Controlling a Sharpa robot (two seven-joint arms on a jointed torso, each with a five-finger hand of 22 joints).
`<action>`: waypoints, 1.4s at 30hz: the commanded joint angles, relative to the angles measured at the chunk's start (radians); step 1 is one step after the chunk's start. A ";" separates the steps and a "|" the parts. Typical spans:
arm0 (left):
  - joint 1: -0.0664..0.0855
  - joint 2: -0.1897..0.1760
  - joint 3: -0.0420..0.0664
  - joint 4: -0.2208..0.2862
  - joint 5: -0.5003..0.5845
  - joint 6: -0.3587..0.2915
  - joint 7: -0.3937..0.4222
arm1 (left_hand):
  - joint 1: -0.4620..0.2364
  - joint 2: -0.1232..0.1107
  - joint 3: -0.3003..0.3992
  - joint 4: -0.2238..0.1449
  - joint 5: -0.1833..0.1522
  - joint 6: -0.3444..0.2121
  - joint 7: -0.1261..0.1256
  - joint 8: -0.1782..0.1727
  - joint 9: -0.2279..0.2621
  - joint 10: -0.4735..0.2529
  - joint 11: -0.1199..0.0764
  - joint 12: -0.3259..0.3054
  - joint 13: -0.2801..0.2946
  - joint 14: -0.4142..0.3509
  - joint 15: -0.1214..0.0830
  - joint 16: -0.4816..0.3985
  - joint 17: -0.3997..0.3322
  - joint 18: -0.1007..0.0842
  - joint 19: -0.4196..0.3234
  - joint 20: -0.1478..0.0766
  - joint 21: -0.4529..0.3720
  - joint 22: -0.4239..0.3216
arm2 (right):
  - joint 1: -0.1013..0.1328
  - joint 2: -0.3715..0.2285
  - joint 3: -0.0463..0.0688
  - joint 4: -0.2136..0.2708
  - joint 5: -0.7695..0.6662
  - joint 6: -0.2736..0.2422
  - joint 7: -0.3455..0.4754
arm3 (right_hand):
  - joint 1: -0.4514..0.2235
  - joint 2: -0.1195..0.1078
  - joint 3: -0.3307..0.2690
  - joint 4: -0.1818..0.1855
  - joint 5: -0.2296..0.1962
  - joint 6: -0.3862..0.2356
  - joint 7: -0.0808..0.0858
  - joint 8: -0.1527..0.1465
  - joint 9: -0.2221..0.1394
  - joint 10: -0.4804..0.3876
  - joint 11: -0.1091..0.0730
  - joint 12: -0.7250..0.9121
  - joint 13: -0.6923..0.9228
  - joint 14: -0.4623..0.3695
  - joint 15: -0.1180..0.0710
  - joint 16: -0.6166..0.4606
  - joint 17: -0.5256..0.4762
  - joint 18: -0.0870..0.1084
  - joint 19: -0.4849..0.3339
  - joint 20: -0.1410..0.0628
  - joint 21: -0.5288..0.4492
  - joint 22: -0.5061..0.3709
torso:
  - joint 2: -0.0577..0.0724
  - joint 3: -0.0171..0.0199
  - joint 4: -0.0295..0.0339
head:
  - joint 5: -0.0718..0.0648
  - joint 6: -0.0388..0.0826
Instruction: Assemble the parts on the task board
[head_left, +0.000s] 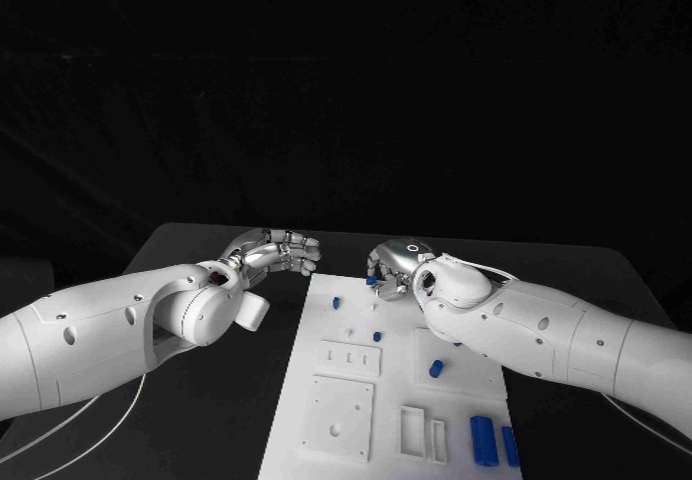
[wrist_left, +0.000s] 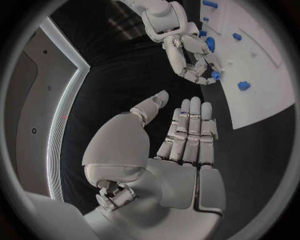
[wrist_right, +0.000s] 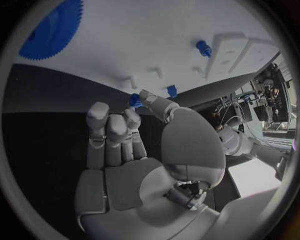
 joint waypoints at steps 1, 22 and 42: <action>0.002 0.000 0.001 0.003 -0.001 0.014 0.005 | -0.008 -0.002 0.005 -0.001 -0.002 -0.009 0.020 -0.006 -0.001 -0.009 0.000 -0.004 0.002 -0.005 0.001 0.006 -0.001 0.013 -0.004 0.001 0.007 0.020 | 0.000 -0.004 0.000 0.011 0.028 -0.059 0.038 | -0.003 0.003 0.005 0.001 -0.005 0.026 0.020 0.003 0.002 -0.005 -0.003 0.006 -0.001 0.001 -0.007 -0.004 0.001 0.046 0.004 -0.006 0.007 0.021 | 0.000 -0.0003 -0.0006 | 0.001 0.000; 0.002 -0.002 0.001 0.006 -0.002 0.014 0.006 | -0.008 -0.002 0.006 -0.001 -0.001 -0.009 0.020 -0.006 -0.001 -0.009 0.000 -0.004 0.002 -0.006 0.001 0.007 -0.002 0.013 -0.005 0.002 0.007 0.020 | -0.002 -0.009 0.000 0.011 0.044 0.000 0.039 | -0.007 0.002 0.004 0.002 -0.004 0.026 0.019 0.003 0.002 -0.006 -0.004 0.007 -0.003 0.001 -0.008 -0.006 0.003 0.046 0.004 -0.008 0.009 0.020 | 0.000 -0.0001 0.0003 | -0.004 -0.002; 0.002 -0.002 0.001 0.005 -0.003 0.015 0.006 | -0.008 -0.003 0.006 -0.001 -0.001 -0.009 0.020 -0.006 -0.001 -0.009 0.000 -0.005 0.002 -0.006 0.001 0.007 -0.002 0.013 -0.005 0.002 0.008 0.020 | -0.016 -0.004 0.000 -0.001 0.034 0.011 0.018 | -0.007 0.003 0.003 0.001 -0.004 0.026 0.019 0.002 0.003 -0.008 -0.004 0.007 -0.005 0.001 -0.008 -0.007 0.004 0.046 0.003 -0.009 0.009 0.020 | 0.000 -0.0008 0.0011 | -0.007 -0.004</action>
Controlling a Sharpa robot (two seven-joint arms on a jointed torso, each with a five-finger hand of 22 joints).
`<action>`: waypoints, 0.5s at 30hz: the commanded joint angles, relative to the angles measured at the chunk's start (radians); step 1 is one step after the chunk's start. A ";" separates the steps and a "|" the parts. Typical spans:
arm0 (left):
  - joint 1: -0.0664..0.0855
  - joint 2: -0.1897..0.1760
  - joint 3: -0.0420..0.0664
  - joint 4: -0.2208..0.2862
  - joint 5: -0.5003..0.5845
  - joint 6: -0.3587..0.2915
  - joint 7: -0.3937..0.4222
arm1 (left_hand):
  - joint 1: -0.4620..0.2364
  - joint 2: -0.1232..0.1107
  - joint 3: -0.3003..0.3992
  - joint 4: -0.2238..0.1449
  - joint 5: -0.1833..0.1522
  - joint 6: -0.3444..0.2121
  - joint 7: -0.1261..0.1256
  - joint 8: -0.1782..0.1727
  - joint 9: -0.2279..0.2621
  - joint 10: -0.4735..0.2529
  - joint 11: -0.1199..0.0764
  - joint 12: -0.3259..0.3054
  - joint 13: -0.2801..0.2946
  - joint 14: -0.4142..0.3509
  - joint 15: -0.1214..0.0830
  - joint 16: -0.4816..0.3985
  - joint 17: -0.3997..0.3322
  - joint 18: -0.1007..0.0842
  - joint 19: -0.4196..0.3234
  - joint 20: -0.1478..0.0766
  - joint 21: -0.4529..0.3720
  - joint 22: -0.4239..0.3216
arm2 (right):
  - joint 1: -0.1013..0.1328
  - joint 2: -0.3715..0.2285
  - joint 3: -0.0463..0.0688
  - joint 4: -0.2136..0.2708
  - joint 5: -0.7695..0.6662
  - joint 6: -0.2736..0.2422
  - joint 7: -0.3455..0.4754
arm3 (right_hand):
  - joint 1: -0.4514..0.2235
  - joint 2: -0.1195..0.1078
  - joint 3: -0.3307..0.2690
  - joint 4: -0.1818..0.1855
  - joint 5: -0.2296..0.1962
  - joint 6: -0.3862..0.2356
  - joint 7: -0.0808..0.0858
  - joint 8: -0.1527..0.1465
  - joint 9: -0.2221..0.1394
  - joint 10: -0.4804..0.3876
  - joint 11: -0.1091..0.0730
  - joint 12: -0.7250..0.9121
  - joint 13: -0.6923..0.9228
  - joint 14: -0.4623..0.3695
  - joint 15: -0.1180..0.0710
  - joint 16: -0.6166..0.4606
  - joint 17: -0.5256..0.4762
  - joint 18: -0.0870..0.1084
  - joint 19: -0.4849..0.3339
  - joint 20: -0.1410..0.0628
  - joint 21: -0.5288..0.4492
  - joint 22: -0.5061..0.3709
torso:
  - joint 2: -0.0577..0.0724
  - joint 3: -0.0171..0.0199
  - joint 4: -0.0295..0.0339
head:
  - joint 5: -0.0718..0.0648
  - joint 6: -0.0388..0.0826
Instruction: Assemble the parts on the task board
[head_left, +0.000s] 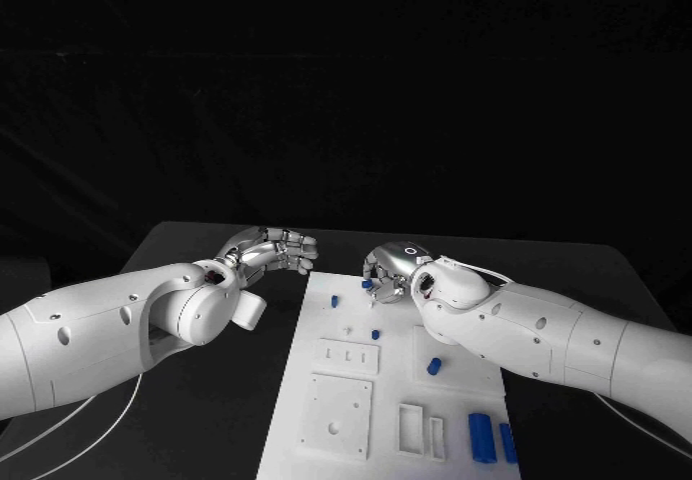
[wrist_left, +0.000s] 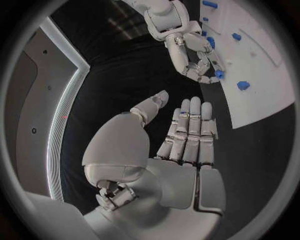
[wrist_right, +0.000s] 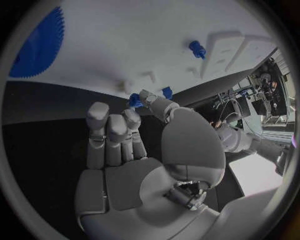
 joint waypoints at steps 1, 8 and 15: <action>0.001 0.001 0.001 0.002 -0.002 0.015 0.006 | -0.008 -0.003 0.006 -0.001 -0.001 -0.006 0.024 -0.006 -0.002 -0.009 0.000 -0.005 0.001 -0.006 0.001 0.003 -0.002 0.014 -0.006 0.002 0.004 0.020 | -0.001 -0.001 0.000 -0.002 -0.010 0.017 -0.009 | -0.007 0.003 0.003 0.001 -0.004 0.027 0.018 0.002 0.001 -0.010 -0.002 0.003 -0.002 0.000 -0.009 -0.004 0.001 0.046 0.001 -0.008 0.005 0.019 | -0.001 -0.0009 -0.0007 | 0.000 0.000; 0.001 0.001 0.001 0.002 -0.002 0.015 0.006 | -0.008 -0.003 0.006 -0.001 -0.001 -0.006 0.024 -0.006 -0.002 -0.009 0.000 -0.005 0.001 -0.006 0.001 0.004 -0.002 0.014 -0.006 0.002 0.004 0.020 | -0.003 -0.004 0.000 -0.003 -0.012 0.018 -0.015 | -0.008 0.002 0.002 0.000 -0.004 0.027 0.018 0.002 0.001 -0.011 -0.002 0.003 -0.002 0.000 -0.009 -0.004 0.001 0.046 0.000 -0.008 0.005 0.019 | -0.001 -0.0005 -0.0005 | 0.001 -0.001; 0.001 0.000 0.001 0.000 -0.002 0.015 0.006 | -0.008 -0.003 0.006 -0.001 -0.001 -0.006 0.024 -0.006 -0.002 -0.009 0.000 -0.005 0.001 -0.006 0.001 0.004 -0.002 0.014 -0.006 0.002 0.004 0.020 | -0.004 -0.014 0.000 0.003 -0.015 0.011 -0.017 | -0.008 0.002 0.002 0.000 -0.004 0.027 0.018 0.002 0.001 -0.011 -0.002 0.003 -0.002 0.000 -0.009 -0.004 0.002 0.046 0.000 -0.008 0.005 0.019 | -0.001 -0.0013 0.0004 | 0.000 -0.002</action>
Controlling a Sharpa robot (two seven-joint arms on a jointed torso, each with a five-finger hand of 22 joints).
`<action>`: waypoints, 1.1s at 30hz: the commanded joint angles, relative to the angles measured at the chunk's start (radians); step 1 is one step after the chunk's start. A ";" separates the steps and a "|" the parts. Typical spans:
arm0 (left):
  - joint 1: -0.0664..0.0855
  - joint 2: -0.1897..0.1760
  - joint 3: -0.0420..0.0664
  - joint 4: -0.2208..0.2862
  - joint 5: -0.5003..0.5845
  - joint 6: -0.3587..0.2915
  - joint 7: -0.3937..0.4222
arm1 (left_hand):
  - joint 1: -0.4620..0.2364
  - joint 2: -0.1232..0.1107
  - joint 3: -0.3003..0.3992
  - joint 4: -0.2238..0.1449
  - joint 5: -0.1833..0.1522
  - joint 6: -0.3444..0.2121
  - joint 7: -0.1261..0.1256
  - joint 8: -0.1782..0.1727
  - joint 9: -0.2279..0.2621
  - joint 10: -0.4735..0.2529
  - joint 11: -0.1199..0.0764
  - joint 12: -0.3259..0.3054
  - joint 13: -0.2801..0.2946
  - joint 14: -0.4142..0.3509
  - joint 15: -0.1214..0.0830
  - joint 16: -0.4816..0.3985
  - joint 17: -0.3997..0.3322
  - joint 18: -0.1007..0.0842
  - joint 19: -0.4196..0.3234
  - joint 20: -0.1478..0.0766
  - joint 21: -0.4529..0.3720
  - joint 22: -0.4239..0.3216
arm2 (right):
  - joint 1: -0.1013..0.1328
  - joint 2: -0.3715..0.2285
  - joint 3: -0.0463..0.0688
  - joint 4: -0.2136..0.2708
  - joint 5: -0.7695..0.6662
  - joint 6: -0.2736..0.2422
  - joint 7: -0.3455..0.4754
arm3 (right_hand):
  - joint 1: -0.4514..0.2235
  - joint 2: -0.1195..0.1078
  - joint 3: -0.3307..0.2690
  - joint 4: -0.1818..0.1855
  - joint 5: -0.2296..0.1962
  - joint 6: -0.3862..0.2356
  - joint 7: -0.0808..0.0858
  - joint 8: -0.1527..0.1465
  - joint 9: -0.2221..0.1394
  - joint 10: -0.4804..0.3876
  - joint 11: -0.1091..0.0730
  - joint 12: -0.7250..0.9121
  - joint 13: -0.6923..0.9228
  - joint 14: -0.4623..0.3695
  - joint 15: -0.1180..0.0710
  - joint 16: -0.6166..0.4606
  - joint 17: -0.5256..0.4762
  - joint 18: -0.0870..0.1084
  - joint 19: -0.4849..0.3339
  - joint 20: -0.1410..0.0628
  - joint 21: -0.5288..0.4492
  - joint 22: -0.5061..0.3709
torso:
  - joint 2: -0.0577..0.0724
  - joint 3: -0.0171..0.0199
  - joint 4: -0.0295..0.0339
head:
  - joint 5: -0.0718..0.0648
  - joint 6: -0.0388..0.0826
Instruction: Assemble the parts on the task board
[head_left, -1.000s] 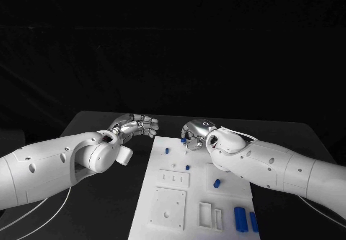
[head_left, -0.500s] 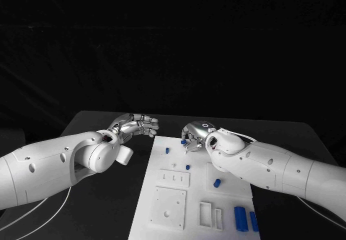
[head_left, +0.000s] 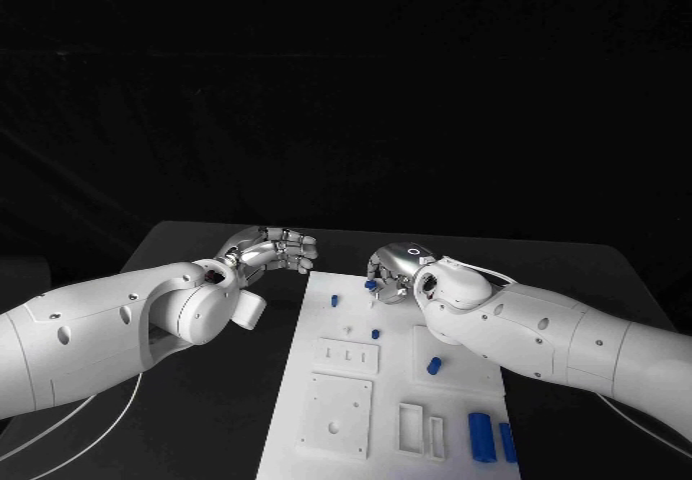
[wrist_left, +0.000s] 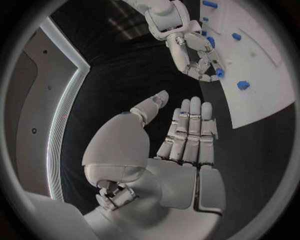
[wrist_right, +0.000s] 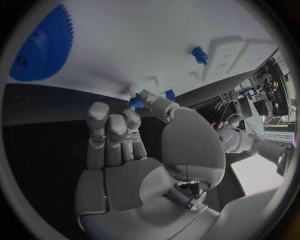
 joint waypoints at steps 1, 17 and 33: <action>0.001 0.001 0.001 0.001 -0.002 0.015 0.006 | -0.008 -0.003 0.006 -0.001 -0.001 -0.006 0.024 -0.006 -0.002 -0.009 0.000 -0.005 0.001 -0.006 0.001 0.004 -0.001 0.015 -0.006 0.002 0.004 0.020 | -0.001 -0.008 0.000 0.008 -0.013 0.003 -0.006 | -0.008 0.002 0.002 0.000 -0.004 0.024 0.020 0.002 0.001 -0.010 -0.002 0.003 -0.001 0.000 -0.004 -0.004 0.002 0.046 -0.001 -0.007 0.005 0.019 | 0.000 -0.0005 0.0006 | 0.000 -0.001; 0.001 -0.001 0.001 -0.002 -0.002 0.017 0.005 | -0.008 -0.003 0.006 -0.001 -0.002 -0.006 0.024 -0.006 -0.002 -0.009 0.000 -0.005 0.002 -0.006 0.002 0.004 -0.001 0.015 -0.006 0.002 0.005 0.020 | -0.004 -0.029 0.000 0.028 -0.004 -0.005 -0.007 | -0.010 0.000 0.001 0.001 -0.004 0.024 0.020 0.001 0.001 -0.012 -0.002 0.004 -0.003 0.000 -0.004 -0.006 0.003 0.046 -0.002 -0.007 0.006 0.019 | 0.000 0.0000 -0.0002 | -0.001 -0.001; 0.001 0.000 0.001 -0.005 -0.002 0.018 0.005 | -0.008 -0.003 0.006 -0.001 -0.002 -0.006 0.024 -0.006 -0.002 -0.009 0.000 -0.006 0.002 -0.007 0.002 0.005 -0.002 0.015 -0.007 0.002 0.005 0.020 | -0.004 -0.029 0.000 0.053 0.044 -0.072 0.025 | -0.013 -0.011 -0.002 0.001 -0.004 0.001 0.027 -0.014 -0.003 -0.018 0.003 0.003 -0.009 0.000 0.000 -0.013 0.006 0.046 -0.005 -0.010 0.005 0.017 | 0.000 -0.0011 0.0011 | -0.001 0.001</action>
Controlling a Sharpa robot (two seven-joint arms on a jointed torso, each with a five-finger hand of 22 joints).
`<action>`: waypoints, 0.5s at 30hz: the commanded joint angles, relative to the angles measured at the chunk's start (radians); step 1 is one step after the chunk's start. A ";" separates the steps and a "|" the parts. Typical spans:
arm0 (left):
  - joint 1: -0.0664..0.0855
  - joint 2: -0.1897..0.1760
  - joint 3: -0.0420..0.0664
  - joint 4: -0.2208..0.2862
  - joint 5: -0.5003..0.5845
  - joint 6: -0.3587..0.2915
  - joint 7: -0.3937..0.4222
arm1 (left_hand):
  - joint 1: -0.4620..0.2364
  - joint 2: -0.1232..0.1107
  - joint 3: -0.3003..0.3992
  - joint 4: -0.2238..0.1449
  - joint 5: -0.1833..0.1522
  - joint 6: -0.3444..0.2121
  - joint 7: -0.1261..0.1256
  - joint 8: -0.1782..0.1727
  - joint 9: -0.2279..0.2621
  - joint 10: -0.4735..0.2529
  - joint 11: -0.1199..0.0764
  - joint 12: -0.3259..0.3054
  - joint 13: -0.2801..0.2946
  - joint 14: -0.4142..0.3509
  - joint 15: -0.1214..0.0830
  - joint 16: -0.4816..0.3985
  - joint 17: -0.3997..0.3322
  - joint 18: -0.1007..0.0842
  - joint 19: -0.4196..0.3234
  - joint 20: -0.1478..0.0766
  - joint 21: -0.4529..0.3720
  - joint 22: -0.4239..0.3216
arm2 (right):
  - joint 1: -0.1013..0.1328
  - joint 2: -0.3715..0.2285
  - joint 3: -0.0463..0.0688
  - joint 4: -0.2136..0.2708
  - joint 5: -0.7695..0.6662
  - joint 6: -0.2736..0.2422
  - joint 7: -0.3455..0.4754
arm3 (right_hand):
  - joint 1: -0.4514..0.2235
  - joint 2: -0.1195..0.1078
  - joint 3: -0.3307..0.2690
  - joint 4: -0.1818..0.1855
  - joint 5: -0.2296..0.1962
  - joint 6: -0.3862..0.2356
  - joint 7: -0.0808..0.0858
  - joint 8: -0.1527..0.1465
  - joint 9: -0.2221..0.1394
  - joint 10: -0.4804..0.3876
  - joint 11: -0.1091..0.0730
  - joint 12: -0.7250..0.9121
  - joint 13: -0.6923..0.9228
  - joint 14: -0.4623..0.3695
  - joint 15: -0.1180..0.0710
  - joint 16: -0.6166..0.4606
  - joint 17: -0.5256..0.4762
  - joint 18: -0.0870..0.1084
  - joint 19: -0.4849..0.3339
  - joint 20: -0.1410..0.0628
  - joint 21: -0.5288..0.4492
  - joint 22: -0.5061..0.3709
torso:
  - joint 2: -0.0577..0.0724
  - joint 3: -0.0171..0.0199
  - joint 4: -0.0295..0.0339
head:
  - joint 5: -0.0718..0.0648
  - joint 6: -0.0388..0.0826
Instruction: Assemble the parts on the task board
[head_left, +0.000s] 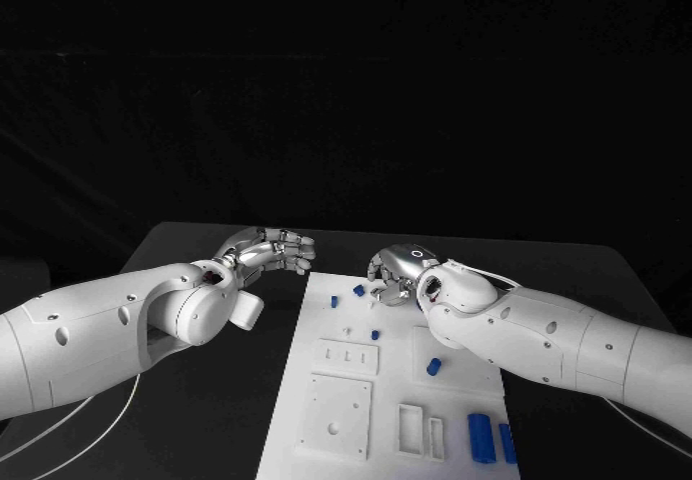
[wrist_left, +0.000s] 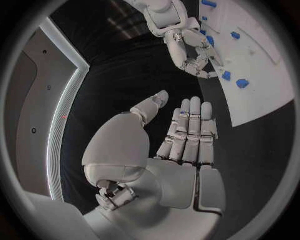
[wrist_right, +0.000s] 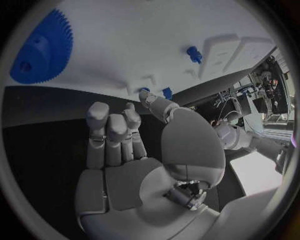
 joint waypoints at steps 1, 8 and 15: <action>0.001 0.002 0.001 -0.001 -0.002 0.016 0.006 | -0.008 -0.003 0.006 -0.001 -0.002 -0.006 0.024 -0.006 -0.002 -0.009 0.000 -0.006 0.002 -0.007 0.002 0.005 -0.001 0.015 -0.007 0.002 0.005 0.020 | 0.000 -0.001 0.000 0.013 0.039 -0.044 0.024 | -0.009 -0.007 -0.003 0.001 -0.004 0.008 0.019 -0.004 -0.002 -0.019 0.004 0.004 -0.002 -0.001 -0.001 -0.004 0.002 0.046 -0.003 -0.008 0.007 0.017 | 0.000 -0.0006 0.0010 | 0.001 0.000; 0.001 -0.001 0.001 0.000 -0.002 0.015 0.005 | -0.008 -0.003 0.007 -0.001 -0.002 -0.006 0.024 -0.006 -0.002 -0.009 0.000 -0.006 0.002 -0.007 0.002 0.005 -0.001 0.015 -0.007 0.002 0.005 0.020 | 0.000 0.001 0.000 0.026 0.081 -0.013 0.006 | -0.052 -0.011 -0.035 0.024 -0.001 0.003 0.022 -0.008 -0.003 -0.025 0.008 0.005 -0.007 0.000 0.002 -0.011 0.006 0.046 -0.005 -0.007 0.005 0.016 | 0.000 -0.0020 0.0006 | 0.003 0.001; 0.001 -0.001 0.001 0.002 -0.002 0.015 0.004 | -0.008 -0.004 0.006 -0.001 -0.002 -0.006 0.024 -0.006 -0.002 -0.009 0.000 -0.006 0.002 -0.007 0.002 0.005 -0.001 0.016 -0.007 0.002 0.006 0.020 | 0.000 0.021 0.000 0.018 0.040 0.086 -0.079 | -0.148 -0.011 -0.089 0.088 0.012 0.006 0.023 -0.010 -0.003 -0.039 0.008 0.006 -0.014 -0.002 0.004 -0.019 0.013 0.046 -0.017 -0.007 0.002 0.016 | 0.000 -0.0026 0.0009 | 0.003 0.002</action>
